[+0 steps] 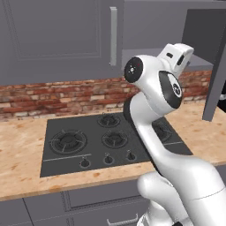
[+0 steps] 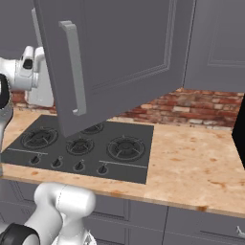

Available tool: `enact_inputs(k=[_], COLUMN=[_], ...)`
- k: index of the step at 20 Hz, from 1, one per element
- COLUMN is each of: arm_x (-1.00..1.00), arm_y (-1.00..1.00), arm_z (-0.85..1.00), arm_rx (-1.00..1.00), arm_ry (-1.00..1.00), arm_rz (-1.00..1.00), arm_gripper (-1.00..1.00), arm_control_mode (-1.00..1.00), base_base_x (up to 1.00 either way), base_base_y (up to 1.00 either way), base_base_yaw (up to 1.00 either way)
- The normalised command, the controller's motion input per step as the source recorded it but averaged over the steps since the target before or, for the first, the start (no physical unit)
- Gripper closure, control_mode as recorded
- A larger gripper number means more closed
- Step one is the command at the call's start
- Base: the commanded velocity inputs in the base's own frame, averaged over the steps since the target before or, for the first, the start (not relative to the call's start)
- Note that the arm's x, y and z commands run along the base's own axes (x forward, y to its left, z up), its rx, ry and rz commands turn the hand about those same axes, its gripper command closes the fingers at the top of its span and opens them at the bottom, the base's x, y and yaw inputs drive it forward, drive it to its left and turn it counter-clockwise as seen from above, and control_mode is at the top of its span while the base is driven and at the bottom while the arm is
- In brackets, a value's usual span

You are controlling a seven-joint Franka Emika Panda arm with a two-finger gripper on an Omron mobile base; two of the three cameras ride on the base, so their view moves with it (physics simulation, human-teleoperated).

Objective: Open the cabinet. Pick the spray and place it next to the sink. Then close the cabinet.

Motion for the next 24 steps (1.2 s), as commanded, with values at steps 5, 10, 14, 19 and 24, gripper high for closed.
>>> enact_inputs(k=[5, 10, 14, 19, 24], arm_x=[0.58, 0.23, 0.0, 0.0, 0.0], arm_y=[-0.01, -0.17, 0.0, 0.05, 0.09], arm_z=[-0.08, -0.01, 0.0, 0.0, 0.0], arm_rx=[-0.01, -0.02, -0.04, -0.06, -0.05], arm_ry=[0.0, 0.03, 0.07, 0.05, 0.0], arm_rz=[0.09, 0.01, -0.17, -0.26, -0.26], arm_gripper=[-1.0, -1.0, -1.0, -1.0, -1.0], arm_control_mode=[-1.0, -1.0, -1.0, -1.0, -1.0], base_base_x=[0.0, 0.0, 0.0, 0.0, 0.0], base_base_y=[0.0, 0.0, 0.0, 0.0, 0.0], base_base_yaw=[0.0, 0.0, 0.0, 0.0, 0.0])
